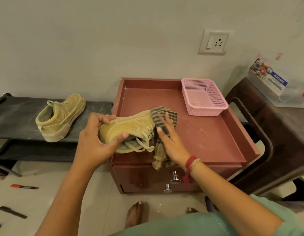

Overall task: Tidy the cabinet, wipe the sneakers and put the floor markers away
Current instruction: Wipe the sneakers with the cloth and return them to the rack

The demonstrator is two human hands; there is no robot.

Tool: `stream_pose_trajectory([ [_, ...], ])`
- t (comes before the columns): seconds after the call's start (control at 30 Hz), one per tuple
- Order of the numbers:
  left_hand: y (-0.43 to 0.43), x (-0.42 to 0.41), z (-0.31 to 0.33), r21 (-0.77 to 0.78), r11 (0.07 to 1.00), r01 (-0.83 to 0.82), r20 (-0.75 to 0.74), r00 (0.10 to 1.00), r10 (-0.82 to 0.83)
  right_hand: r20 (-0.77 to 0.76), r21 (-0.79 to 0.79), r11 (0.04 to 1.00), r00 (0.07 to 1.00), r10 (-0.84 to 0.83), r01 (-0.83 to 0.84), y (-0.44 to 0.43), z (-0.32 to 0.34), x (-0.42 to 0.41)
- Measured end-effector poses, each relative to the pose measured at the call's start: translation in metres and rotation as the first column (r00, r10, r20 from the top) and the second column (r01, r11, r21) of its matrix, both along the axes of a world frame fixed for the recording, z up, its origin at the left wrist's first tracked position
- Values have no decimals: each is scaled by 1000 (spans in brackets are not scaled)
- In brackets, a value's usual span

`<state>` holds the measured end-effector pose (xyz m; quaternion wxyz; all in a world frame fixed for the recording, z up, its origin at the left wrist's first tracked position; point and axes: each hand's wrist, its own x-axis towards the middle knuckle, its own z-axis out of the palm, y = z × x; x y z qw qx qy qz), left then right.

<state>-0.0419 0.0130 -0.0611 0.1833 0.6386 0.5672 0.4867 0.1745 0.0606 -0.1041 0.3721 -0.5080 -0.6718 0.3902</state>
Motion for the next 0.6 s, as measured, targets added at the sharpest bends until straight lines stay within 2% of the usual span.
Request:
stream_pose_trajectory([
  [0.07,-1,-1,0,0,1000,7,2,1000,-7,-27,-79,984,987,-160,157,8,10,8],
  [0.13,-1,-1,0,-9,1000,23,1,1000,-23,-60,-74,978,978,-202,197,5,24,9],
  [0.23,-2,-2,0,-27,999,36,8,999,-36,-80,136,990,997,-13,23,-12,42,-15],
  [0.3,-2,-1,1,-31,999,37,28,999,-36,10,221,971,996,94,-94,-20,47,-31],
  [0.43,-2,-4,1,-35,996,80,54,996,-78,295,322,899,934,203,-297,-30,52,-53],
  [0.5,-3,-8,0,-58,991,121,59,991,-118,320,336,872,914,249,-355,-31,53,-55],
  [0.6,-1,-10,0,-98,988,120,32,993,-117,317,331,879,918,239,-343,-24,42,-52],
])
